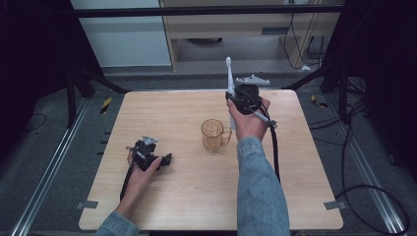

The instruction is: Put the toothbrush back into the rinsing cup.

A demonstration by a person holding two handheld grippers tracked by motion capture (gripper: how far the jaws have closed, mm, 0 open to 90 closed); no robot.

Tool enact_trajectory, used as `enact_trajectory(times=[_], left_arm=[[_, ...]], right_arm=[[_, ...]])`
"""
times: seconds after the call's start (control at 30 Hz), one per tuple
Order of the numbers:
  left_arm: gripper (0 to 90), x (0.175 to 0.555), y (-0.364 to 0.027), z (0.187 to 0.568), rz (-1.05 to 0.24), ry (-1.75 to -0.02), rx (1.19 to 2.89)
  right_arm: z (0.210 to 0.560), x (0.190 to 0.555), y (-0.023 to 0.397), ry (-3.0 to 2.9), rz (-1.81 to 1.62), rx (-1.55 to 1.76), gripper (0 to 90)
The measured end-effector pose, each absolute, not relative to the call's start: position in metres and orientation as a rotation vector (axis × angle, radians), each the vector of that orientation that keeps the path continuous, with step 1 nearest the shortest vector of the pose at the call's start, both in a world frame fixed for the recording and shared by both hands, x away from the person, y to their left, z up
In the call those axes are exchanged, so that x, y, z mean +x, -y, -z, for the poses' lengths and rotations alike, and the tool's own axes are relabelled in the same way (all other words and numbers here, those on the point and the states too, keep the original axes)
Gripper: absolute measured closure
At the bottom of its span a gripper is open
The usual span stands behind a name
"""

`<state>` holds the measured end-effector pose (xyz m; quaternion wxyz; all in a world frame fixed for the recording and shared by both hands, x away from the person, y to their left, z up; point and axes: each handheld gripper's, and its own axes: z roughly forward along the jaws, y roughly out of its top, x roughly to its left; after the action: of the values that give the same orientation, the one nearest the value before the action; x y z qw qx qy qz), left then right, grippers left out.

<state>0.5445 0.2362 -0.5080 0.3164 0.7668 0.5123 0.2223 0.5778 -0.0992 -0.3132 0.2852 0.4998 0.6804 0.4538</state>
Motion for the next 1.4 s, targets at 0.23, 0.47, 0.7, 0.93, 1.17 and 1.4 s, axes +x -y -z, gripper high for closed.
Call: enact_trajectory(times=[0.23, 0.47, 0.7, 0.93, 1.17, 1.4], left_arm=[[0.0, 0.545, -0.236, 0.508, -0.585, -1.349, 2.019], [0.0, 0.545, -0.236, 0.508, -0.585, -1.349, 2.019], [0.0, 0.545, -0.236, 0.508, -0.585, -1.348, 2.02], [0.0, 0.545, -0.236, 0.508, -0.584, -1.347, 2.021], [0.0, 0.545, -0.236, 0.508, -0.585, -1.343, 2.021], [0.0, 0.545, -0.236, 0.508, -0.583, -1.341, 2.025]], right_arm=[[0.313, 0.583, 0.092, -1.813, -1.226, 1.327, 66.9], [0.316, 0.587, 0.085, -1.805, -1.245, 1.326, 66.9], [0.322, 0.591, 0.074, -1.793, -1.271, 1.321, 66.9], [0.326, 0.592, 0.062, -1.799, -1.292, 1.311, 66.9], [0.339, 0.598, 0.051, -1.816, -1.293, 1.306, 66.9], [0.345, 0.601, 0.049, -1.824, -1.283, 1.303, 66.8]])
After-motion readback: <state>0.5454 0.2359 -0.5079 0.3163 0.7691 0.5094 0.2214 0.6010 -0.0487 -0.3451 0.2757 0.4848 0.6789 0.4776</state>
